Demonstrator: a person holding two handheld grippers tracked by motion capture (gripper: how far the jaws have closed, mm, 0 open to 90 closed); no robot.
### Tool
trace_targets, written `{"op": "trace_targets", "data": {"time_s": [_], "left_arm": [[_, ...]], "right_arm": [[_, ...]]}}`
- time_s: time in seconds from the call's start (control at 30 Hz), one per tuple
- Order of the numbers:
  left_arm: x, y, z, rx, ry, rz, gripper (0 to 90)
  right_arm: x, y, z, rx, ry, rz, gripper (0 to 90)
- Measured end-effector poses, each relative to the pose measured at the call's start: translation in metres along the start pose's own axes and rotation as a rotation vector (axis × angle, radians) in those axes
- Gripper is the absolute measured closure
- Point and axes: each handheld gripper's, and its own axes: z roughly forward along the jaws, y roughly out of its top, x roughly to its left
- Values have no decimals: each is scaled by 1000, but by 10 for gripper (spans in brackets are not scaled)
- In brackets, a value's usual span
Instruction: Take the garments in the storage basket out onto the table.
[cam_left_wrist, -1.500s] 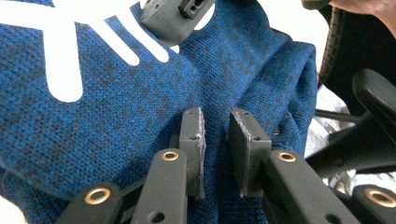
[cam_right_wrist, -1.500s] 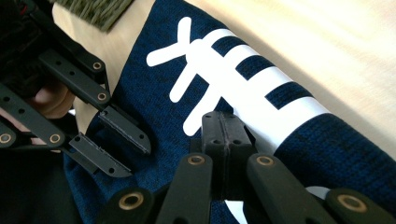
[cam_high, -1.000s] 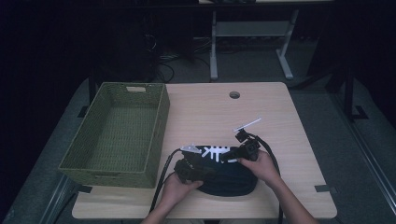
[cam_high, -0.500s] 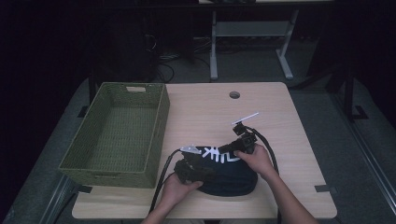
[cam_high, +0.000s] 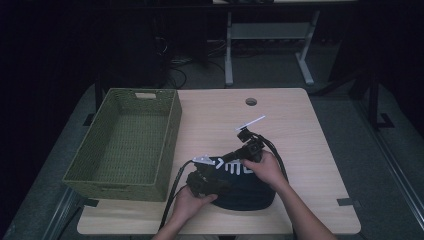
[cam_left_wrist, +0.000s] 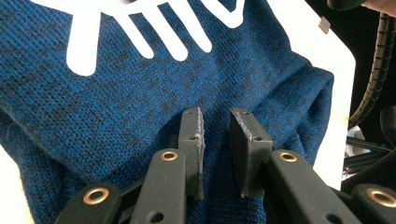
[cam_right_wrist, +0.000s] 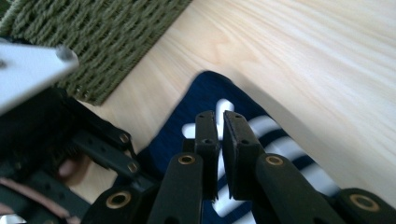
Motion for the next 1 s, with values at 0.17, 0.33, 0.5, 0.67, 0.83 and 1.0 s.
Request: {"op": "trace_targets", "data": {"time_s": [0.17, 0.33, 0.5, 0.67, 0.83, 1.0], "left_arm": [[0, -1, 0, -4, -1, -6, 746], [0, -1, 0, -6, -6, -8, 745], [0, -1, 0, -8, -7, -10, 743], [0, -2, 0, -9, -5, -7, 743], [0, -2, 0, -9, -4, -8, 743], [0, -2, 0, -6, -7, -12, 743]], "right_arm": [[3, 10, 24, 42, -20, 0, 841], [0, 11, 40, 96, -76, 9, 875], [2, 10, 38, 87, -74, 9, 843], [1, 1, 12, 10, -30, 21, 829], [-9, -18, -21, -45, -38, 64, 830], [-25, -35, -35, -63, -55, 118, 846]]}}
